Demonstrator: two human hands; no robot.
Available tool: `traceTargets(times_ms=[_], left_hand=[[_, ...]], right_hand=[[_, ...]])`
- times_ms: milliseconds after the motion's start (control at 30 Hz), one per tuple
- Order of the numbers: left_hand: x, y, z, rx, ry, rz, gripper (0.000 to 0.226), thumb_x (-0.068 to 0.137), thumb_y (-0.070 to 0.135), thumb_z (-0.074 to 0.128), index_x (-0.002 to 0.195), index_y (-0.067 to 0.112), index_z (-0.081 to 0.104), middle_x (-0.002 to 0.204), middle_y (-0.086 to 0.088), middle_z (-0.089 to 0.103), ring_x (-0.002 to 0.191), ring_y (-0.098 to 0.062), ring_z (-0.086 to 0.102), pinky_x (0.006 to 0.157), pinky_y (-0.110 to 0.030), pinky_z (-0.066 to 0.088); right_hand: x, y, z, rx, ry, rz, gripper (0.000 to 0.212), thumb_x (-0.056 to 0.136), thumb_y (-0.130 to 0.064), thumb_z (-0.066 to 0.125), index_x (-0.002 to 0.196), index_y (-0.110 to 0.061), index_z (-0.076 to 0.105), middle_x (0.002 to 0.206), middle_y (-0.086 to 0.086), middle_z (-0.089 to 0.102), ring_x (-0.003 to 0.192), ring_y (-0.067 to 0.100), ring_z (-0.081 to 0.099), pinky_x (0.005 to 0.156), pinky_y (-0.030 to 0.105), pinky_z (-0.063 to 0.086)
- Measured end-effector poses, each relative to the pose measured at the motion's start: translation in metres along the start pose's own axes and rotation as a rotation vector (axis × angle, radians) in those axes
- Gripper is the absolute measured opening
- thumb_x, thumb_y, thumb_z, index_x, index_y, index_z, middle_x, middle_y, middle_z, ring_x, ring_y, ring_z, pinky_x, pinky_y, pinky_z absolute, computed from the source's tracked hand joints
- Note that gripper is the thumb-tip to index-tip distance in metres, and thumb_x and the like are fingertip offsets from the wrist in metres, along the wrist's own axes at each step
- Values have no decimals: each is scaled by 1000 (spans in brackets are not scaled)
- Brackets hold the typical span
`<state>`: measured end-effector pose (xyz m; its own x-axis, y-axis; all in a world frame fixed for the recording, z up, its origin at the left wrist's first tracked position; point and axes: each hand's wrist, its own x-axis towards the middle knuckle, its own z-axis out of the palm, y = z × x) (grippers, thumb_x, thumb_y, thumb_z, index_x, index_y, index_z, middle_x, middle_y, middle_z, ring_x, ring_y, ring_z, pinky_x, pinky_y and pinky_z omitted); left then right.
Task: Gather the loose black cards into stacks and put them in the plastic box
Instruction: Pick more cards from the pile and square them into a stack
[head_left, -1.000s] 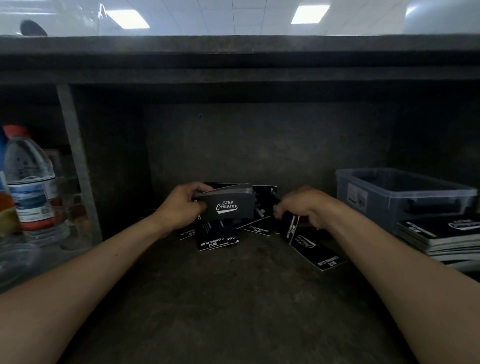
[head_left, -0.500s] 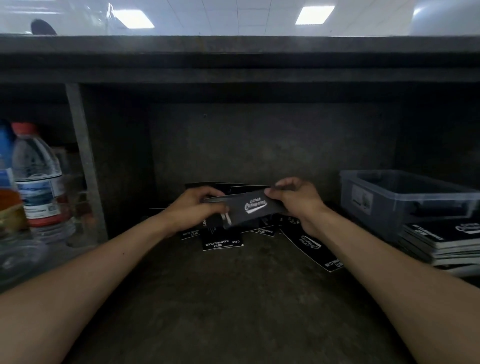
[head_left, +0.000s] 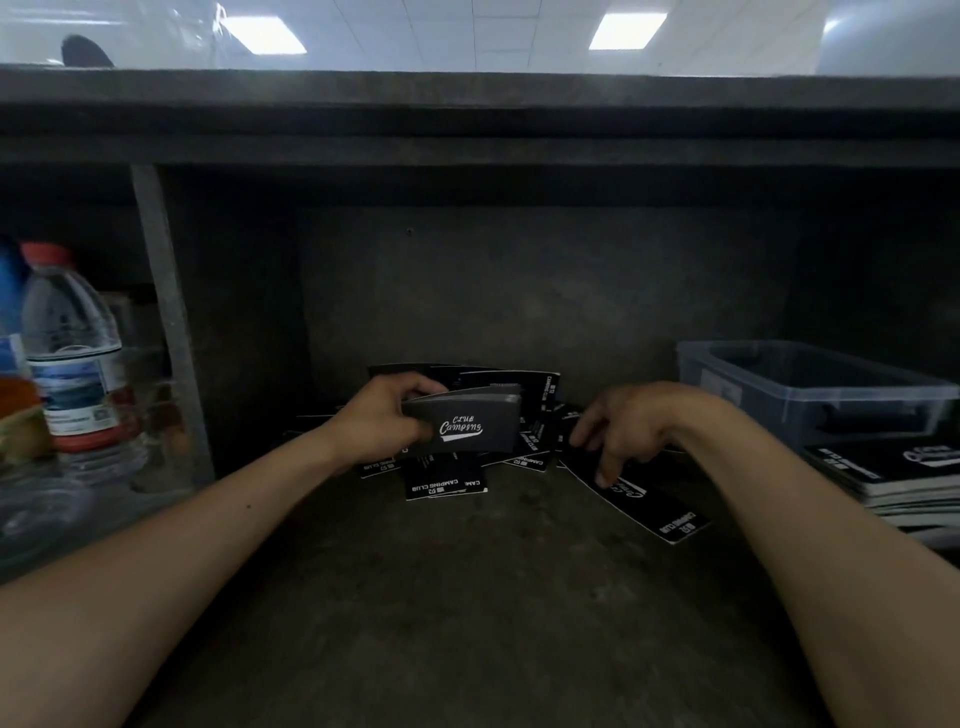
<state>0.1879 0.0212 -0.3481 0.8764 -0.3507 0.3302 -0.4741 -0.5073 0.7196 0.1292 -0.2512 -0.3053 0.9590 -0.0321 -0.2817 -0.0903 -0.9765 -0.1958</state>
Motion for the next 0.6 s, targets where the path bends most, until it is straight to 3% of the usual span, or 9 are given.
traceTargets(times_ms=[67, 133, 233, 333, 400, 467, 533, 600], left_hand=[[1, -1, 1, 5, -12, 3, 46, 77, -2, 75, 104, 35, 64, 106, 9, 69, 95, 0, 66, 69, -7, 50], [2, -3, 1, 16, -9, -1, 46, 77, -1, 77, 103, 35, 63, 107, 8, 69, 97, -3, 66, 73, -10, 50], [3, -4, 0, 30, -12, -5, 44, 78, 2, 77, 101, 38, 63, 107, 10, 69, 97, -2, 66, 73, -10, 48], [4, -2, 1, -10, 4, -35, 30, 87, 9, 70, 101, 35, 66, 104, 8, 72, 92, -4, 68, 73, -13, 51], [4, 2, 2, -73, 50, -81, 14, 93, 21, 63, 99, 29, 72, 101, 7, 75, 94, -9, 69, 81, -21, 52], [2, 6, 0, -127, 43, -117, 30, 96, 48, 53, 99, 29, 76, 99, 12, 76, 97, -6, 69, 84, -23, 47], [-2, 10, -2, -196, -2, -135, 50, 88, 71, 49, 105, 32, 76, 100, 17, 76, 94, 0, 70, 83, -22, 45], [-5, 9, 0, -144, -21, -97, 49, 81, 69, 64, 107, 29, 74, 100, 13, 76, 93, -1, 71, 83, -22, 49]], right_hand=[[-2, 3, -1, 4, 15, -26, 62, 75, -21, 85, 132, -27, 59, 137, -1, 57, 125, 21, 53, 104, 39, 48], [-2, 4, 0, 16, 9, -32, 61, 71, -33, 88, 126, -30, 62, 130, -4, 60, 124, 20, 53, 106, 39, 45], [2, 4, 5, 167, 8, -76, 49, 71, -32, 87, 115, -31, 67, 117, -7, 61, 118, 17, 53, 91, 32, 48], [7, 5, 7, 602, 5, -166, 31, 75, -18, 83, 103, -27, 71, 109, -4, 70, 106, 14, 59, 71, 26, 48], [10, 3, 4, 977, -23, -240, 29, 76, -12, 81, 101, -22, 71, 99, 1, 75, 89, 13, 67, 61, 23, 50], [16, -2, 5, 1274, 22, -270, 27, 79, -10, 78, 102, -19, 68, 97, 3, 75, 80, 13, 71, 57, 24, 55], [27, -7, 15, 1445, 110, -263, 26, 83, -7, 76, 105, -15, 64, 104, 8, 73, 86, 18, 72, 60, 29, 59], [39, -12, 32, 1314, 243, -261, 24, 82, -8, 78, 100, -12, 64, 105, 11, 71, 90, 21, 70, 62, 31, 59]])
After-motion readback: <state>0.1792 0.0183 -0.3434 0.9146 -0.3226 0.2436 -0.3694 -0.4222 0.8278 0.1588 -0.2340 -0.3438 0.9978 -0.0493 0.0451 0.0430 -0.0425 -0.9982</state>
